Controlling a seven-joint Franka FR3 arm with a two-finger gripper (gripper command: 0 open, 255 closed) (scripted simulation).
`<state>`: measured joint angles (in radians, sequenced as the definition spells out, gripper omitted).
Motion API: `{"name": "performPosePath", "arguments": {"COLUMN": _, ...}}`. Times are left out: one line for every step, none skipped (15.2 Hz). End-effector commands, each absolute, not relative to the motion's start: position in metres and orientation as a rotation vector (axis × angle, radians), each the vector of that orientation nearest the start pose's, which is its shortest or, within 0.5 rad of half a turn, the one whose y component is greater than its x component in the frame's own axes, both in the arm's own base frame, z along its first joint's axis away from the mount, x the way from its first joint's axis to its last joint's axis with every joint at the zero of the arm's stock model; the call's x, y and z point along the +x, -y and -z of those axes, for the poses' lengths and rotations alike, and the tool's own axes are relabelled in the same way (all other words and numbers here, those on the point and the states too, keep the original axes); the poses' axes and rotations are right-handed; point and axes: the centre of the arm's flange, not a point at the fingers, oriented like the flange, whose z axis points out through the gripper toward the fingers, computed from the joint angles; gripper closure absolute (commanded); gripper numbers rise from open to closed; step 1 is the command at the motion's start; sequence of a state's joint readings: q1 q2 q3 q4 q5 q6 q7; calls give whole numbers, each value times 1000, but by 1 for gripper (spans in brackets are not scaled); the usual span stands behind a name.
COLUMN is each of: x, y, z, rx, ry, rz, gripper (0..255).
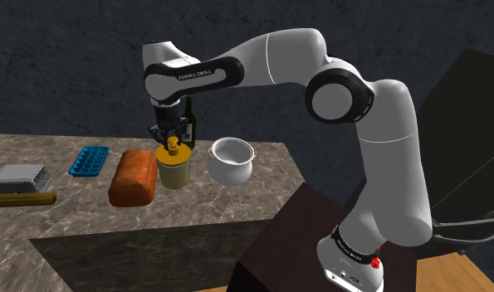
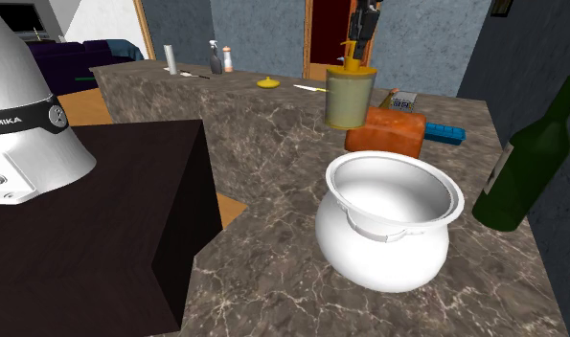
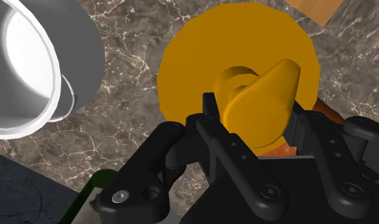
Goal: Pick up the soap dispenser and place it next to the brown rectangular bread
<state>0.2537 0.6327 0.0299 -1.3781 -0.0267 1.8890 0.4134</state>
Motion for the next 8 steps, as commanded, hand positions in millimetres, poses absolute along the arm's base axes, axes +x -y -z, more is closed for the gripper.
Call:
{"name": "performPosePath", "arguments": {"x": 684, "y": -192, "z": -323, "rx": -3178, "ry": -198, "rz": -176, "gripper": 255}}
{"name": "performPosePath", "arguments": {"x": 684, "y": -192, "z": -318, "rx": -3178, "ry": -198, "rz": -176, "gripper": 255}}
{"name": "performPosePath", "arguments": {"x": 684, "y": -192, "z": -312, "rx": -3178, "ry": -198, "rz": -176, "gripper": 255}}
{"name": "performPosePath", "arguments": {"x": 684, "y": -192, "z": -307, "rx": -3178, "ry": -198, "rz": -176, "gripper": 255}}
{"name": "performPosePath", "arguments": {"x": 684, "y": -192, "z": -302, "rx": -3178, "ry": -198, "rz": -176, "gripper": 255}}
{"name": "performPosePath", "arguments": {"x": 684, "y": -192, "z": -297, "rx": -3178, "ry": -198, "rz": -176, "gripper": 255}}
{"name": "performPosePath", "arguments": {"x": 684, "y": -192, "z": -291, "rx": -3178, "ry": -198, "rz": -176, "gripper": 255}}
{"name": "performPosePath", "arguments": {"x": 684, "y": -192, "z": -286, "rx": -3178, "ry": -198, "rz": -176, "gripper": 255}}
